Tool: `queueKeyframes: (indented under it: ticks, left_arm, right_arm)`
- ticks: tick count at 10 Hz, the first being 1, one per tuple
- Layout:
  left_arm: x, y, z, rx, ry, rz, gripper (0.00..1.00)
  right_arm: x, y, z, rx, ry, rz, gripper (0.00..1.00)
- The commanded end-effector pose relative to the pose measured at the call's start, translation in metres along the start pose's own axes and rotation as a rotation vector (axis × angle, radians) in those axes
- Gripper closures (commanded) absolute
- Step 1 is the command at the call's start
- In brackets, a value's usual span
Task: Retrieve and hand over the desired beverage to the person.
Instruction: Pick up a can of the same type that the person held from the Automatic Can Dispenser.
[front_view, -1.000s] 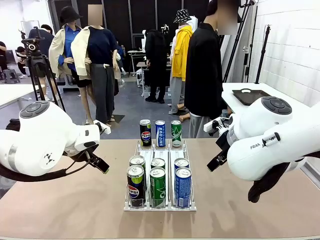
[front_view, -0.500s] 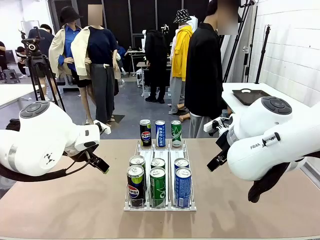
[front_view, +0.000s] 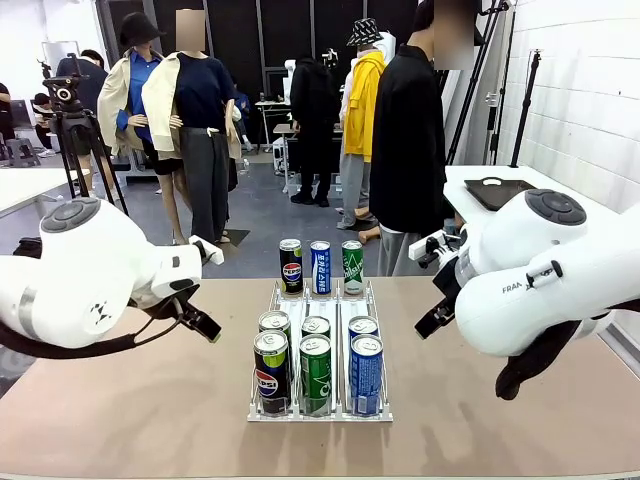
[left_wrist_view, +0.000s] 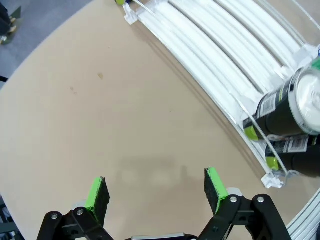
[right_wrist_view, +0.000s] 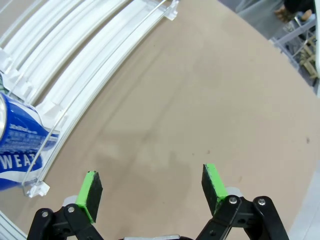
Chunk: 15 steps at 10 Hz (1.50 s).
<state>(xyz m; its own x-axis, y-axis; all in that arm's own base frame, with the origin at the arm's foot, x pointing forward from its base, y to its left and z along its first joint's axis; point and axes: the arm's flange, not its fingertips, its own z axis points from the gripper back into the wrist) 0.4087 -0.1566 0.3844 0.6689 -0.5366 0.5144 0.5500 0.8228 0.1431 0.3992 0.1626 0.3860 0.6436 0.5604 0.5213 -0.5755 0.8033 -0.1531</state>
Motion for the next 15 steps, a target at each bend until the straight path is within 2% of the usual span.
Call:
queueKeyframes:
  ticks: [1, 3, 6, 7, 8, 10, 13, 15]
  left_arm:
    - [0.035, 0.012, 0.026, 0.009, -0.009, -0.005, 0.0]
    - [0.069, 0.034, 0.045, 0.006, 0.022, 0.035, 0.0]
    - [0.099, 0.086, 0.086, -0.192, 0.059, 0.133, 0.0]
    - [0.096, 0.1, 0.099, -0.263, 0.051, 0.164, 0.0]
    - [0.086, 0.121, 0.116, -0.399, 0.019, 0.226, 0.0]
    - [0.049, 0.155, 0.141, -0.42, -0.057, 0.345, 0.0]
    - [-0.033, 0.196, 0.177, -0.432, -0.246, 0.514, 0.0]
    - [-0.068, 0.239, 0.168, -0.529, -0.327, 0.614, 0.0]
  right_arm:
    - [0.014, -0.029, 0.038, 0.043, -0.015, -0.045, 0.0]
    - [0.023, -0.058, 0.061, 0.051, 0.011, -0.095, 0.0]
    - [0.033, -0.12, 0.089, 0.229, 0.004, -0.206, 0.0]
    - [0.028, -0.133, 0.098, 0.295, -0.048, -0.225, 0.0]
    - [0.019, -0.149, 0.1, 0.385, -0.101, -0.276, 0.0]
    - [-0.005, -0.177, 0.095, 0.497, -0.18, -0.369, 0.0]
    - [-0.065, -0.215, 0.096, 0.611, -0.341, -0.56, 0.0]
    - [-0.096, -0.232, 0.1, 0.712, -0.431, -0.64, 0.0]
